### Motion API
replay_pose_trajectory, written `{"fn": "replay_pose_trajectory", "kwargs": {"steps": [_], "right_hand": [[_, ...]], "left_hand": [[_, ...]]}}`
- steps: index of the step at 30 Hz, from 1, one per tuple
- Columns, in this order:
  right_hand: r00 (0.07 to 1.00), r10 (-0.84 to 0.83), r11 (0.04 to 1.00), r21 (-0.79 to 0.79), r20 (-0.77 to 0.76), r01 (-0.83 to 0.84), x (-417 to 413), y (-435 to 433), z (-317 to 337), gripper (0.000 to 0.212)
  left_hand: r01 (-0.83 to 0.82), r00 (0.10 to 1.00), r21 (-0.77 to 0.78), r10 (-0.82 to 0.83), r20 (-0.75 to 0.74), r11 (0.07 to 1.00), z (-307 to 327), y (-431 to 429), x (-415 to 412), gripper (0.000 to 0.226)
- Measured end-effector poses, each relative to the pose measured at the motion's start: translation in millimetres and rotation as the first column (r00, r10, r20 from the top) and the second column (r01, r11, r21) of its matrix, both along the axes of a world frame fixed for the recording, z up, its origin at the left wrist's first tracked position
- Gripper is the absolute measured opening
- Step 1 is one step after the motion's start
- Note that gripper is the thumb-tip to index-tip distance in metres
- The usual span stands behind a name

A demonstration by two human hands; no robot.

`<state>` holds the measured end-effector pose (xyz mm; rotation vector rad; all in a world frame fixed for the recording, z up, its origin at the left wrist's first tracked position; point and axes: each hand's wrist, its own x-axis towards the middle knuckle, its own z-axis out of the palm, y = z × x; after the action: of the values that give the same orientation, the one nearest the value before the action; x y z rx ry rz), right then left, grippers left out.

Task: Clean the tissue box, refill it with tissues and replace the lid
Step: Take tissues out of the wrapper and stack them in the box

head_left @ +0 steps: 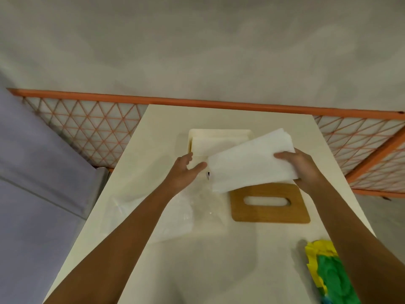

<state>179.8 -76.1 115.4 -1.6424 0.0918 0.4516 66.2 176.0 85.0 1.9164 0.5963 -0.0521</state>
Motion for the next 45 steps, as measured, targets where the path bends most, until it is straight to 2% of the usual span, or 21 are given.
{"fn": "replay_pose_trajectory", "kwargs": {"steps": [4,6,7,9,12,17,22,24,27,29,33,36,40,45], "right_hand": [[0.999,0.027,0.991,0.132,-0.022,-0.024,5,-2,5,0.033],[0.998,0.041,0.983,0.181,-0.048,-0.032,5,2,6,0.025],[0.997,0.050,0.981,0.192,-0.062,-0.038,5,4,5,0.024],[0.993,0.074,0.981,0.184,-0.092,-0.056,3,10,2,0.022],[0.983,0.123,0.983,0.150,-0.138,-0.102,1,17,-4,0.019],[0.979,0.159,0.984,0.097,-0.130,-0.147,11,33,-11,0.028],[0.995,0.103,0.993,0.052,-0.001,-0.103,40,57,-4,0.041],[0.996,0.080,0.997,0.015,0.037,-0.081,53,66,-3,0.046],[0.996,0.070,0.998,-0.009,0.054,-0.069,72,79,-5,0.047],[0.997,0.062,0.998,-0.035,0.053,-0.060,82,85,-11,0.046],[0.997,0.073,0.989,-0.126,-0.004,-0.073,98,92,-31,0.045],[0.996,0.082,0.959,-0.272,-0.016,-0.084,101,95,-45,0.047],[0.993,0.104,0.887,-0.457,0.060,-0.065,102,98,-56,0.058],[0.962,0.247,0.776,-0.618,0.118,-0.124,99,102,-65,0.047]], "left_hand": [[-0.085,0.996,-0.280,0.074,-0.050,0.956,4,-14,23,0.074],[-0.114,0.993,-0.446,0.089,-0.077,0.888,4,-18,31,0.077],[-0.124,0.992,-0.509,0.095,-0.083,0.852,4,-20,33,0.072],[-0.160,0.987,-0.575,0.126,-0.098,0.802,6,-22,37,0.059],[-0.206,0.978,-0.575,0.187,-0.094,0.792,6,-19,40,0.044],[-0.184,0.980,-0.436,0.201,-0.007,0.881,11,-3,50,0.051],[-0.168,0.967,-0.236,0.206,0.152,0.957,24,15,76,0.057],[-0.169,0.960,-0.154,0.198,0.200,0.973,29,22,87,0.056],[-0.171,0.957,-0.121,0.194,0.216,0.978,27,33,103,0.062],[-0.166,0.962,-0.098,0.183,0.201,0.981,23,40,113,0.065],[-0.122,0.988,0.092,0.112,0.106,0.988,9,49,130,0.053],[-0.028,1.000,0.227,0.030,-0.002,0.974,-3,56,140,0.047],[0.127,0.987,0.412,-0.074,-0.142,0.902,-15,61,153,0.043],[0.267,0.959,0.569,-0.158,-0.234,0.778,-24,61,163,0.042]]}}
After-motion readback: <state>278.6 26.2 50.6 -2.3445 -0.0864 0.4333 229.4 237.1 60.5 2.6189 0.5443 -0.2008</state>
